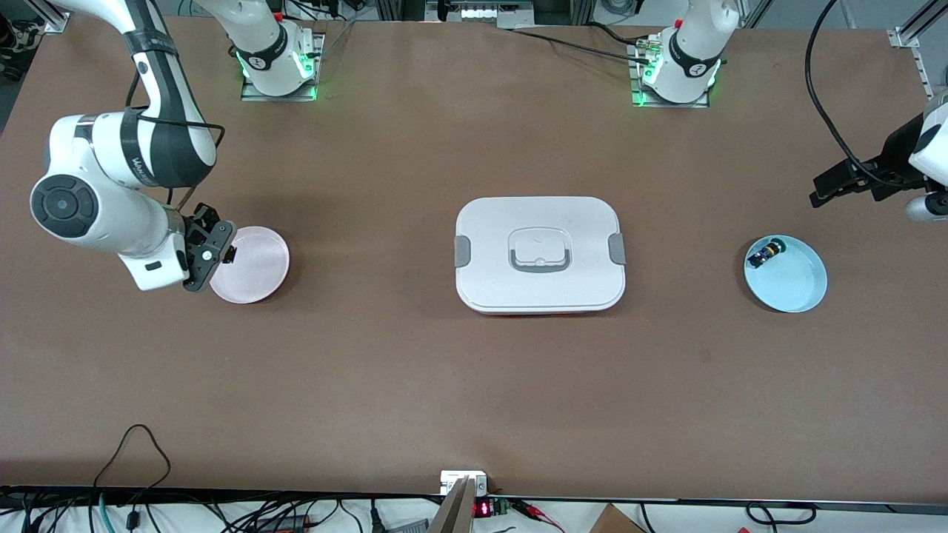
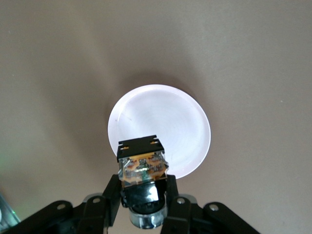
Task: Transfer orange switch to right arm and place
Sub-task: 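Move the held switch over the white plate with the right gripper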
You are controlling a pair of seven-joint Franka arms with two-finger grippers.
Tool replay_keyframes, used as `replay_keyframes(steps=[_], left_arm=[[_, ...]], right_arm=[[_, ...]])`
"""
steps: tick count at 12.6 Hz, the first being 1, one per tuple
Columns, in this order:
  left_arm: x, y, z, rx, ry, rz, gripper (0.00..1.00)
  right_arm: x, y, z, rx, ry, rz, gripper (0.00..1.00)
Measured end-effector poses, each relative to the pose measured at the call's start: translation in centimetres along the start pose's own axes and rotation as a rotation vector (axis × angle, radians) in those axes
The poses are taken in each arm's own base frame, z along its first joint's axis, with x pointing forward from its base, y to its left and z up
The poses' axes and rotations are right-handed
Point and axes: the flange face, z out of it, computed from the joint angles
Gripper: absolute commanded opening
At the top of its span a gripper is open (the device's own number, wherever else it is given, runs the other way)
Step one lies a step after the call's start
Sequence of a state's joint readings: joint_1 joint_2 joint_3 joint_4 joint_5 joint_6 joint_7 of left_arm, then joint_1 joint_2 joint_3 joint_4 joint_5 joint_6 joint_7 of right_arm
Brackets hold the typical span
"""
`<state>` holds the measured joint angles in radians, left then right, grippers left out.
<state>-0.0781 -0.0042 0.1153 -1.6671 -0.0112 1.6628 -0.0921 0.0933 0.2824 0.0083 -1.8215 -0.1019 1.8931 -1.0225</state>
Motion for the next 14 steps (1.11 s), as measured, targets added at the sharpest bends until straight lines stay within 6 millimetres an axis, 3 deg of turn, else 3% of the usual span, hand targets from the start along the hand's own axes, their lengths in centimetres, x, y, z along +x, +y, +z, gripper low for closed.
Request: replay_keyframes(steps=[4, 8, 14], left_arm=[[0.5, -0.7, -1.6, -0.003, 0.04, -0.013, 1.0], [1.4, -0.7, -0.2, 0.002, 0.026, -0.016, 1.0], [1.8, -0.6, 0.3, 0.004, 0.021, -0.015, 1.0]], right_arm=[[-0.3, 0.0, 3.1, -0.041, 0.012, -0.098, 0.29], [-1.2, -0.2, 6.4, -0.069, 0.033, -0.13, 0.29], [-1.6, -1.9, 11.6, -0.127, 0.057, -0.161, 0.3]])
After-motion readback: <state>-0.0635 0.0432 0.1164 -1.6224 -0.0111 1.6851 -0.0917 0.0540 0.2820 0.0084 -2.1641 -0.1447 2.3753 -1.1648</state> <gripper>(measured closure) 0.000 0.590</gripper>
